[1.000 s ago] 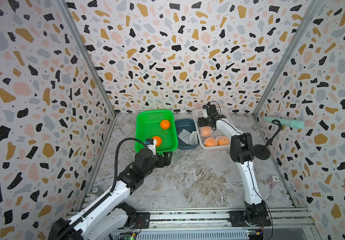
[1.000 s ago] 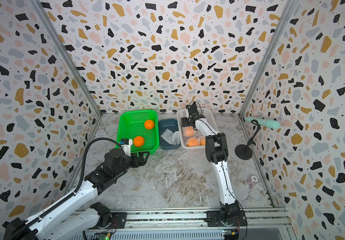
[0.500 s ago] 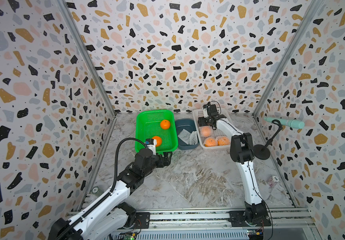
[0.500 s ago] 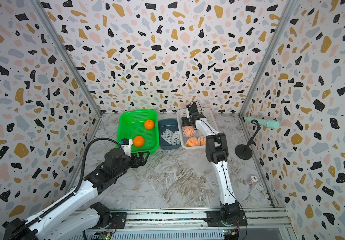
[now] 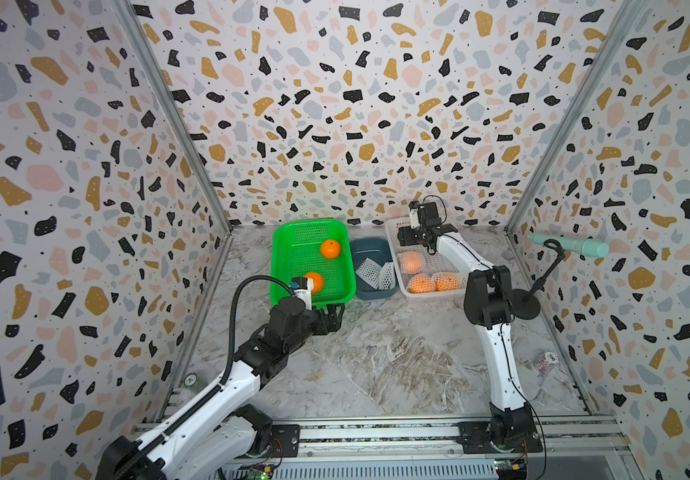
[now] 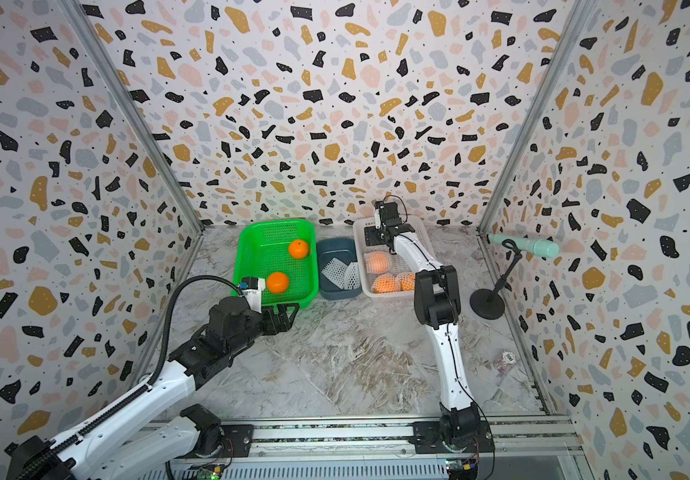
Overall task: Remove foam nets from oranges
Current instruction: Pick up the orange from the basket.
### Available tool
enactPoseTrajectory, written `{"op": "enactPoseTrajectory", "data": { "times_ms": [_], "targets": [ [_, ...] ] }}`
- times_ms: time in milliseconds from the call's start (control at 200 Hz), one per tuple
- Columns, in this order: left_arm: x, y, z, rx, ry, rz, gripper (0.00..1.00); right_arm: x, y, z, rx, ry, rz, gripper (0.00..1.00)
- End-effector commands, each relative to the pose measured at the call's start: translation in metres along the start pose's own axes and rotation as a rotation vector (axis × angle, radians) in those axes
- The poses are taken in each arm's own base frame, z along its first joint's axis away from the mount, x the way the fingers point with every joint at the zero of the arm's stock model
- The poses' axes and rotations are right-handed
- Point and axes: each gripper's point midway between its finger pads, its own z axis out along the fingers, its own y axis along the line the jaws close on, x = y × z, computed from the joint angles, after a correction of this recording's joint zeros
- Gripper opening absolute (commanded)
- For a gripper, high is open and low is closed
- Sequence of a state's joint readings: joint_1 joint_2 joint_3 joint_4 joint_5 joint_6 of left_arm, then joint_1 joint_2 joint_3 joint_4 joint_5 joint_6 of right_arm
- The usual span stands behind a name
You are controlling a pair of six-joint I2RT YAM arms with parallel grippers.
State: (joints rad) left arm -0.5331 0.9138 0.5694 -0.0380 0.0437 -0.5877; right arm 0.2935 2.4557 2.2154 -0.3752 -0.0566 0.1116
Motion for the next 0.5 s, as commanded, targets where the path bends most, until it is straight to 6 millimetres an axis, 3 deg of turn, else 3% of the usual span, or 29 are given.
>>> {"op": "enactPoseTrajectory", "data": {
  "times_ms": [0, 275, 496],
  "targets": [
    [-0.019, -0.013, -0.006, 0.032, -0.051, 0.018, 0.96, -0.046, 0.002, -0.045, -0.003, -0.094, -0.002, 0.78],
    [-0.019, -0.012, -0.006, 0.031, -0.051, 0.020, 0.96, -0.053, 0.002, -0.071, -0.007, -0.106, -0.008, 0.77],
    [-0.021, -0.014, -0.007, 0.037, -0.058, 0.023, 0.96, -0.044, 0.007, -0.096, -0.026, -0.095, -0.013, 0.78]
  ]
}}
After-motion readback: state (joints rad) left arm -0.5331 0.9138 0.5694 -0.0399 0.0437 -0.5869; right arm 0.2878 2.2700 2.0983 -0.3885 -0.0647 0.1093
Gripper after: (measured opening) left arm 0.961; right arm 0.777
